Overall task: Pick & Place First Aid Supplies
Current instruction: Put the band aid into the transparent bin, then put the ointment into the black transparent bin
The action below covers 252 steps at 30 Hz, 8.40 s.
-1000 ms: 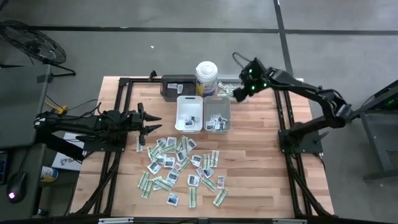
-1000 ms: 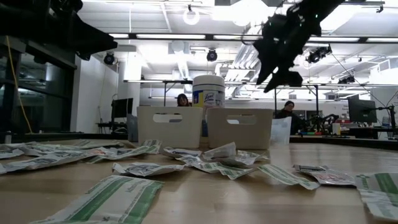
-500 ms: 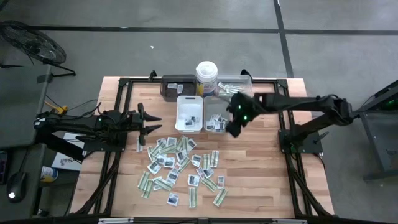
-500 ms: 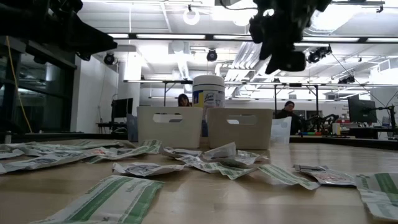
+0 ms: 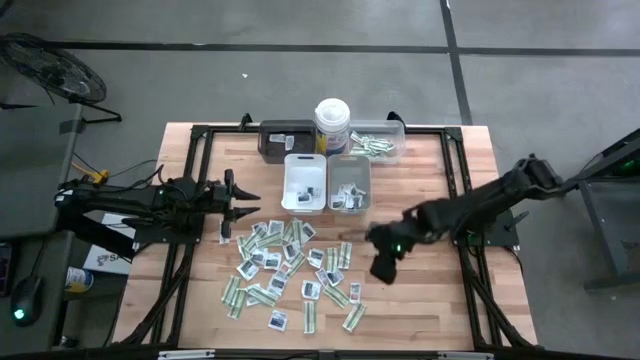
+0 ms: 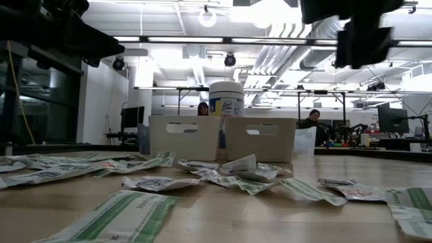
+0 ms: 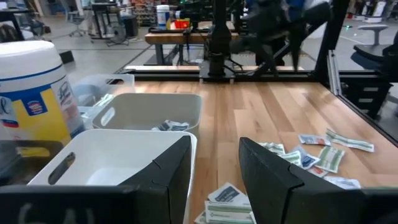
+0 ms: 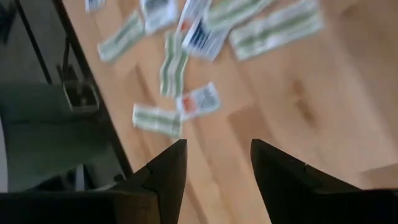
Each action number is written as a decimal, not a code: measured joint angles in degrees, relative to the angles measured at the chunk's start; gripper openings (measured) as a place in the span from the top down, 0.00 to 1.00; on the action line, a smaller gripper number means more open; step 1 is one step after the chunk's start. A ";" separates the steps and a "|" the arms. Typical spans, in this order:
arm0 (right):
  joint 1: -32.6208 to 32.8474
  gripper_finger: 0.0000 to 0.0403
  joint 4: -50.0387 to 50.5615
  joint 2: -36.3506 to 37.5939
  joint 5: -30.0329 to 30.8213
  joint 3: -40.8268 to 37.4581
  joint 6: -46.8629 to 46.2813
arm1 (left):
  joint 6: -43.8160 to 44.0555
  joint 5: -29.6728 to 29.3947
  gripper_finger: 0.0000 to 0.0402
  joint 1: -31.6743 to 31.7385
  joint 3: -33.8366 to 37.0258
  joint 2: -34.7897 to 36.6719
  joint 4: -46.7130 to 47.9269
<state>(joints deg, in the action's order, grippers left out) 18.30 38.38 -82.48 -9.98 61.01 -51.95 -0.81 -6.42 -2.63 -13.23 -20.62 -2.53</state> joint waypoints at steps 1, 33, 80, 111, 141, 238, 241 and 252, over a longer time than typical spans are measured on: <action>1.32 0.57 -0.63 -0.89 -0.02 0.00 -1.06 | -0.01 0.05 0.67 0.00 0.00 0.00 0.09; 11.46 0.57 -26.30 -25.16 -3.54 0.02 -3.59 | 2.61 1.54 0.67 0.00 0.00 -0.02 5.32; 9.80 0.57 -22.32 -25.83 -4.79 0.04 1.43 | 2.64 1.89 0.67 0.00 0.00 -0.01 5.71; 15.92 0.67 -28.36 -25.96 2.69 -0.07 -5.27 | 2.86 3.06 0.67 0.00 0.00 0.00 7.22; 15.87 1.00 -30.77 -25.96 3.15 0.00 -10.44 | 2.86 3.02 0.67 0.00 0.00 0.00 7.22; -70.48 1.00 -9.12 -7.64 0.55 0.04 30.90 | 10.35 -0.43 0.67 0.00 0.02 -0.02 8.64; -70.46 0.96 -9.12 -8.59 -0.46 0.04 32.51 | 10.36 -1.34 0.67 0.00 0.01 -0.02 8.67; -72.92 0.64 -9.38 -7.19 -6.82 0.00 37.28 | 10.78 -3.58 0.67 0.00 0.02 -0.01 8.64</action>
<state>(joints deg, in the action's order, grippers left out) -54.62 29.00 -89.67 -16.79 61.01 -14.67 9.97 -10.00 -2.63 -13.21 -20.63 6.11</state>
